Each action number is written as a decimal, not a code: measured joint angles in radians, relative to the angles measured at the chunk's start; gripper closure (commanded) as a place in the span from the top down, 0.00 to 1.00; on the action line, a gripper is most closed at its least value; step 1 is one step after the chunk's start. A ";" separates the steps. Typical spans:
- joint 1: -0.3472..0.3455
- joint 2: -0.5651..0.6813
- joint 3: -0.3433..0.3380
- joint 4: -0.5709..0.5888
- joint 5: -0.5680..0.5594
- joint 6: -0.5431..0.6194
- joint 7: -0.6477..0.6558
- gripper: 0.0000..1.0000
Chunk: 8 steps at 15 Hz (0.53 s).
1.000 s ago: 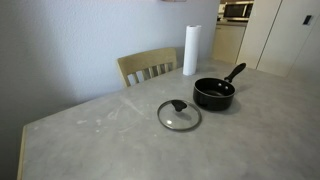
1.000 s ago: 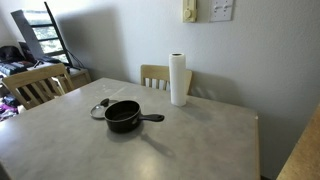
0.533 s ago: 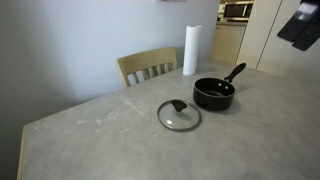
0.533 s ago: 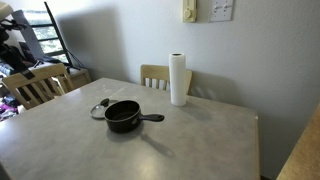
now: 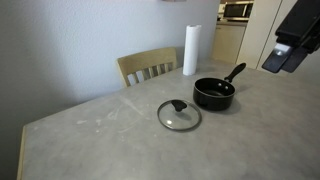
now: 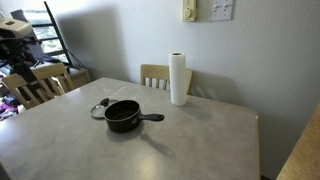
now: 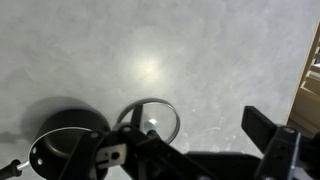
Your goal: Put the lid on the pot and put it back on the table
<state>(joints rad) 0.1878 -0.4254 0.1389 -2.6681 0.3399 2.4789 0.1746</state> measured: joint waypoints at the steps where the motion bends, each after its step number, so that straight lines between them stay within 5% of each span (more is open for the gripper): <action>1: 0.000 -0.003 0.000 0.000 0.000 0.000 0.000 1.00; 8: -0.015 0.024 -0.002 0.006 -0.031 -0.003 0.013 1.00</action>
<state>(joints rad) 0.1725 -0.4016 0.1367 -2.6620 0.3091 2.4760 0.1872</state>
